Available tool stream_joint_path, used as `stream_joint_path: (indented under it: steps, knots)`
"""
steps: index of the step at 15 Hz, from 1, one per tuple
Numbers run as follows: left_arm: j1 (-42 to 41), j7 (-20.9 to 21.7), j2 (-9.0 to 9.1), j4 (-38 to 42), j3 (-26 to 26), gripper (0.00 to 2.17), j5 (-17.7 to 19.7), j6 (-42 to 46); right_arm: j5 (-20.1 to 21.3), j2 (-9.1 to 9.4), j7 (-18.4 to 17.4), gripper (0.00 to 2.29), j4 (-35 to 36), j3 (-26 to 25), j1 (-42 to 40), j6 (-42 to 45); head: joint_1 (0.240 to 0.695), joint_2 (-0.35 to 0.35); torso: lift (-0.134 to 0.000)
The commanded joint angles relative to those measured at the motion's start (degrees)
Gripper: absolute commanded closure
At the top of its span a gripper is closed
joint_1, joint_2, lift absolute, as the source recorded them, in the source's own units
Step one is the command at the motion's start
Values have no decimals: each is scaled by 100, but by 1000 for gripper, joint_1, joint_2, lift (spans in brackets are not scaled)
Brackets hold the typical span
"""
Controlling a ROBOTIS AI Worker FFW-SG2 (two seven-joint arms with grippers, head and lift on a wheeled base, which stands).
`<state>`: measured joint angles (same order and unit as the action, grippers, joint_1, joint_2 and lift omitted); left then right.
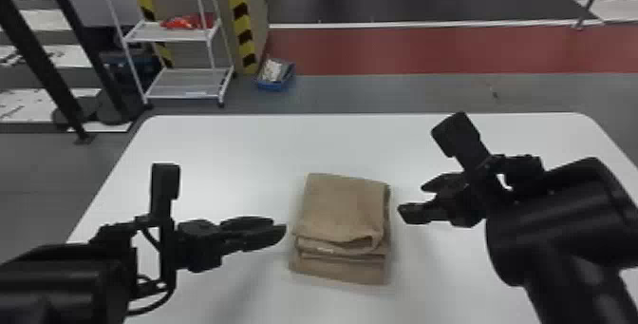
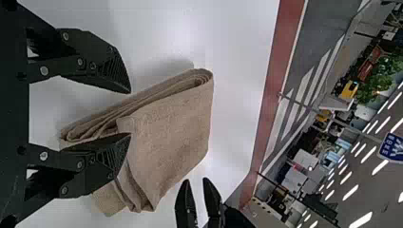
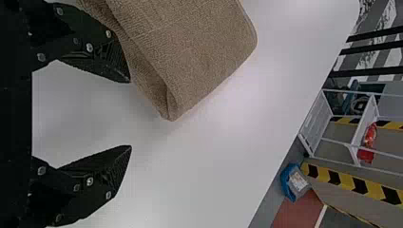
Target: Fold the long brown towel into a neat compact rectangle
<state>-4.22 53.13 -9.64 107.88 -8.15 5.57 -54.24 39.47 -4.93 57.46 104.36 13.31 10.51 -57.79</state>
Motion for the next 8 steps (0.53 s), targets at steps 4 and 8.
stream_joint_path:
  steps: [4, 8]
  knots:
    - [9, -110, 6, -206, 24, 356, -57, 67, 491, -289, 468, 87, 787, 716, 83, -158, 695, 58, -124]
    - [-9, -101, -3, -259, 32, 356, -118, 85, 878, -386, 986, 117, 928, 1279, 100, -158, 695, 95, -124]
